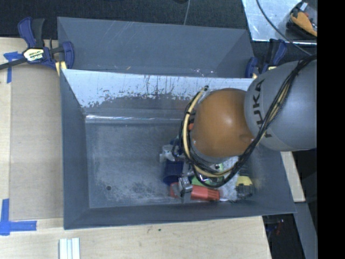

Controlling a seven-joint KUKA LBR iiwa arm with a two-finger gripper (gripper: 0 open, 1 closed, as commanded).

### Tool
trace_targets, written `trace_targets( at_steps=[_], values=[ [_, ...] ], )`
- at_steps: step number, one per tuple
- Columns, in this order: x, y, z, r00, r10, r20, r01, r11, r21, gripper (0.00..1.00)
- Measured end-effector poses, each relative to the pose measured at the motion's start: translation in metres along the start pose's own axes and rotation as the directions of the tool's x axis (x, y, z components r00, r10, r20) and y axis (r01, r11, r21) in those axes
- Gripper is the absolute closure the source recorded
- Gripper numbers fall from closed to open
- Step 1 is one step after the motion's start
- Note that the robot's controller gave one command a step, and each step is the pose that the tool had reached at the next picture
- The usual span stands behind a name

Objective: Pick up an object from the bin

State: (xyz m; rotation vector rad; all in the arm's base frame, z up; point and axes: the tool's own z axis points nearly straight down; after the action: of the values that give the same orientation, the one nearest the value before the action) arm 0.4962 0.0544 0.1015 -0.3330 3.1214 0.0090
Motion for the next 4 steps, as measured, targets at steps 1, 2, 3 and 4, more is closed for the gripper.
trace_targets(
  at_steps=[1,2,3,4],
  values=[
    [0.006,-0.017,0.025,0.983,-0.181,0.011,0.181,0.983,-0.008,0.0],
    [0.014,-0.042,0.023,0.999,0.025,0.037,-0.024,0.999,-0.033,1.0],
    [0.014,-0.041,0.023,0.999,0.026,0.037,-0.024,0.999,-0.033,1.0],
    [0.01,-0.032,0.019,0.999,0.042,0.03,-0.042,0.999,-0.015,1.0]
  ],
)
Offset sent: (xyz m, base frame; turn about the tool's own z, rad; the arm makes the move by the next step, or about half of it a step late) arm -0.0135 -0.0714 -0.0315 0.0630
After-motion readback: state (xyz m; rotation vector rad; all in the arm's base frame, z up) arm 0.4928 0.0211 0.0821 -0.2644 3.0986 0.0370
